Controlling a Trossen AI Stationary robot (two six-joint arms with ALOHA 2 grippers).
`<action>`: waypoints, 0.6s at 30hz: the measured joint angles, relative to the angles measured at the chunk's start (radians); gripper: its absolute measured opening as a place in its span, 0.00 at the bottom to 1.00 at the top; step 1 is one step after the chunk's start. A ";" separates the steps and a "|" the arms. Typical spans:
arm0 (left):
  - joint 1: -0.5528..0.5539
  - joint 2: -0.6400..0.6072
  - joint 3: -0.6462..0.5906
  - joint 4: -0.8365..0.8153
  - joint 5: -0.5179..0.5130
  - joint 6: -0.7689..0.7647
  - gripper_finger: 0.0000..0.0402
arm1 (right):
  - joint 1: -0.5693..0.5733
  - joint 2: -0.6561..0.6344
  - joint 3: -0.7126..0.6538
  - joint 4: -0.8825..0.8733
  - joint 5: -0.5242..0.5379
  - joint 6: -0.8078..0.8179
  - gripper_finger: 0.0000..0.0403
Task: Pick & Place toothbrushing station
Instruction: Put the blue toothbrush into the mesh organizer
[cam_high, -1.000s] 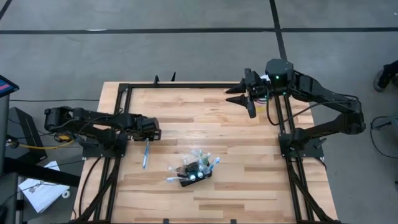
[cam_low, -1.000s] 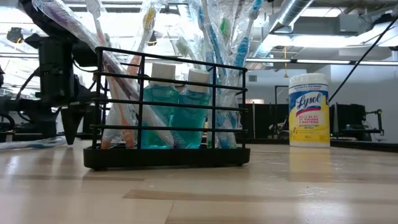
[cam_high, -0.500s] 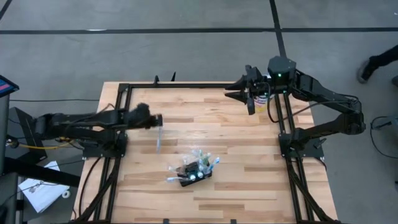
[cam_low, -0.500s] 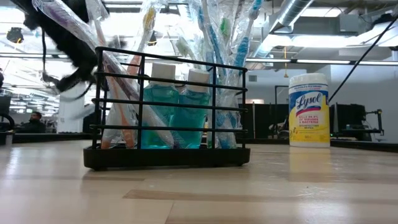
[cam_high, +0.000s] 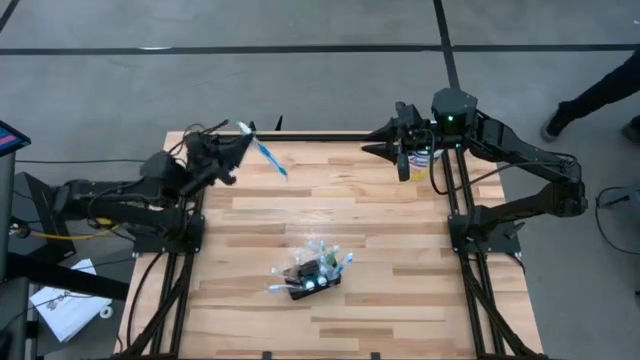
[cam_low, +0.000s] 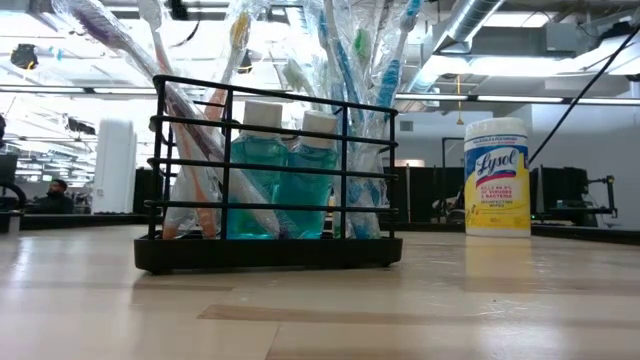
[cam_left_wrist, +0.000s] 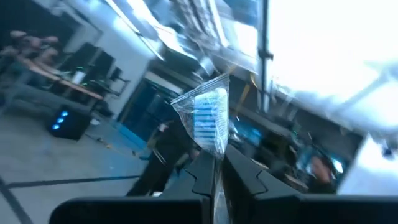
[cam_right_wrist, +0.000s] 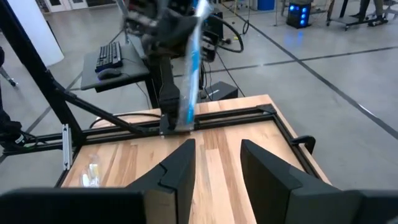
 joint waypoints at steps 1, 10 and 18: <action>-0.027 0.042 0.033 0.000 -0.001 0.027 0.01 | 0.000 0.000 0.000 0.005 0.000 0.000 0.29; -0.208 0.486 0.381 0.002 0.044 0.148 0.01 | -0.036 0.000 0.000 0.008 0.030 0.026 0.29; -0.326 0.696 0.551 0.004 0.036 0.179 0.01 | -0.046 0.000 0.000 0.006 0.029 0.026 0.29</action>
